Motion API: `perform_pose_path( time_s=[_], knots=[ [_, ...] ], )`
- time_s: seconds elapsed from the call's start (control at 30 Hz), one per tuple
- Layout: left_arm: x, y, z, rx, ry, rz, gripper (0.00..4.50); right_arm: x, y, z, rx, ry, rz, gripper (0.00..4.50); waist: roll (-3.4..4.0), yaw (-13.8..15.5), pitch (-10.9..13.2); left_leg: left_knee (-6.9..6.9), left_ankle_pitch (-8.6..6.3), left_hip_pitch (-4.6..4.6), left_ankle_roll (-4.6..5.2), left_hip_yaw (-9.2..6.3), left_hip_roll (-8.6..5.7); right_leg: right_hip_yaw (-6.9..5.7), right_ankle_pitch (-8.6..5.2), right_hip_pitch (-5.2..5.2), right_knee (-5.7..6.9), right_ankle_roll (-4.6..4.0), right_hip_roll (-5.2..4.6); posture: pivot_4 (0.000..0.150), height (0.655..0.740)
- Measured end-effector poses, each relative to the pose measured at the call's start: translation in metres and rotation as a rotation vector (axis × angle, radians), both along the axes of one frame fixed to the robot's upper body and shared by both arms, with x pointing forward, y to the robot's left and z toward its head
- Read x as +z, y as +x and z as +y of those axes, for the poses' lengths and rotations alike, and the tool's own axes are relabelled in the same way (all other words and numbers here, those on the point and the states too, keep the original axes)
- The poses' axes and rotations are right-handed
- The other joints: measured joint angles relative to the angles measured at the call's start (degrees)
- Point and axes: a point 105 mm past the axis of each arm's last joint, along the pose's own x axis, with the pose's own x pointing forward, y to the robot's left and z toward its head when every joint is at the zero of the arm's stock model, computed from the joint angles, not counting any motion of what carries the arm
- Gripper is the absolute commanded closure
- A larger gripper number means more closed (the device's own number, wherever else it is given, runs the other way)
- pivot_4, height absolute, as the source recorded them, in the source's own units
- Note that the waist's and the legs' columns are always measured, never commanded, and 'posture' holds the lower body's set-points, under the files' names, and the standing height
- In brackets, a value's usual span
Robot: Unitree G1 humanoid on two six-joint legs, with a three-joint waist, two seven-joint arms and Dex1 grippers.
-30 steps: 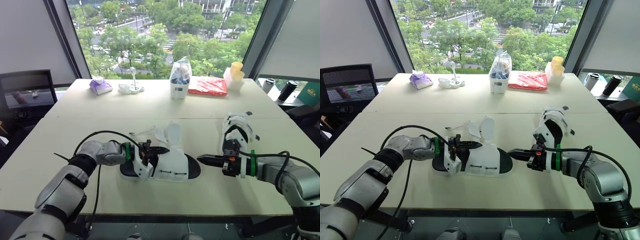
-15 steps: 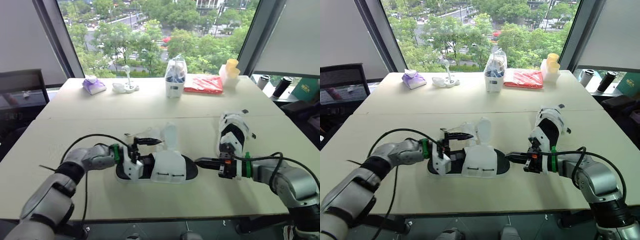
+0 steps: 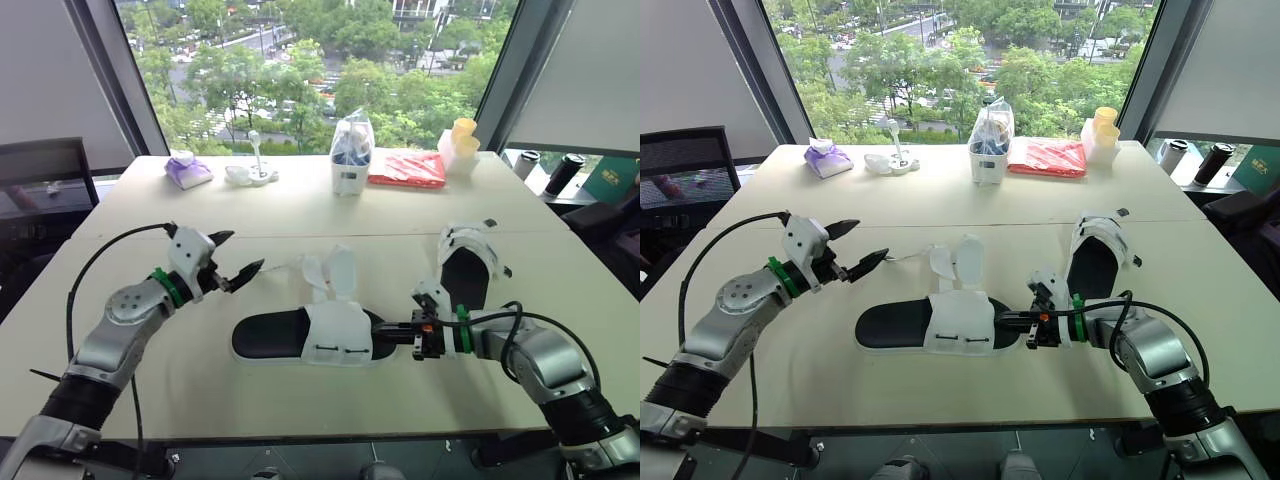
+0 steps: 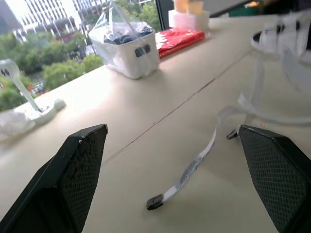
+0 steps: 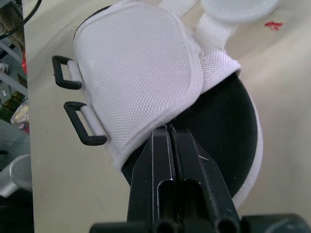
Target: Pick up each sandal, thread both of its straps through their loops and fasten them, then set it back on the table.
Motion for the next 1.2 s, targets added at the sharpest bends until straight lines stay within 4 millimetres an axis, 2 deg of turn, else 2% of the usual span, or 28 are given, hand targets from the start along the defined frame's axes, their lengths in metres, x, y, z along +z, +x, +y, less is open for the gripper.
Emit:
perform_pose_path(
  time_s=[0.07,0.2,0.33,0.5,0.6,0.63,0.7,0.83,0.97,1.2],
  knots=[
    [-0.003,-0.003,-0.008,-0.013,-0.097,0.095,0.04,-0.004,0.000,0.000,0.007,-0.011,0.008,4.50,-0.03,0.00,0.01,-0.01,0.00,0.01,0.00,-0.02,0.00,0.00,0.00,-0.01,0.02,0.00,0.03,0.150,0.7400],
    [-0.005,-0.007,-0.010,-0.043,-0.149,0.208,0.04,-0.006,0.000,-0.001,0.013,-0.011,0.005,4.50,-0.02,-0.14,0.01,0.00,0.00,0.09,0.00,-0.02,0.02,0.00,-0.06,0.04,0.03,-0.10,0.09,0.150,0.7400],
    [-0.022,-0.012,-0.020,-0.121,-0.210,0.370,0.04,-0.010,0.003,-0.002,0.013,-0.008,-0.010,4.50,-0.05,-0.11,-0.01,0.05,0.00,0.18,0.00,-0.01,0.02,0.00,-0.08,0.15,0.02,-0.14,0.09,0.150,0.7400],
    [-0.040,-0.003,-0.033,-0.192,-0.289,0.511,0.04,-0.012,0.005,0.002,0.022,0.000,-0.025,4.50,-0.09,-0.18,-0.03,0.09,0.01,0.19,0.00,-0.04,0.06,0.00,0.00,0.14,0.01,-0.31,0.20,0.150,0.7400],
    [-0.041,0.005,-0.043,-0.219,-0.293,0.526,0.89,-0.012,0.005,0.003,0.026,0.000,-0.028,4.50,-0.09,-0.16,-0.04,0.08,0.01,0.20,-0.01,-0.06,0.08,0.01,0.01,0.13,0.01,-0.33,0.24,0.150,0.7400],
    [-0.041,0.008,-0.047,-0.224,-0.295,0.530,1.36,-0.012,0.005,0.003,0.027,0.000,-0.030,4.50,-0.10,-0.15,-0.04,0.08,0.01,0.19,-0.01,-0.07,0.08,0.01,0.02,0.13,0.01,-0.33,0.25,0.150,0.7400],
    [-0.043,0.009,-0.053,-0.244,-0.292,0.543,1.46,-0.013,0.005,0.006,0.031,0.007,-0.031,4.50,-0.10,-0.52,-0.04,0.04,0.01,0.20,-0.01,-0.04,0.09,0.06,0.02,0.10,0.00,-0.33,0.25,0.150,0.7400],
    [-0.046,0.039,-0.068,-0.170,-0.427,0.627,1.46,-0.013,0.005,0.006,0.018,0.007,-0.036,4.50,-0.13,0.02,-0.06,0.13,0.01,0.19,-0.02,-0.10,0.08,0.04,0.04,0.14,-0.01,-0.34,0.28,0.150,0.7400],
    [-0.044,0.063,-0.065,-0.070,-0.539,0.674,1.46,-0.014,0.004,0.007,0.011,0.017,-0.039,4.50,-0.14,-0.20,-0.06,0.07,0.01,0.20,-0.02,-0.10,0.08,0.04,0.09,0.11,-0.01,-0.25,0.29,0.150,0.7400],
    [-0.047,0.088,-0.058,0.058,-0.719,0.749,1.46,-0.014,0.003,0.006,0.002,0.019,-0.048,4.50,-0.15,-0.14,-0.05,0.07,0.01,0.18,-0.02,-0.10,0.07,0.04,0.15,0.11,-0.05,-0.11,0.29,0.150,0.7400]
  ],
)
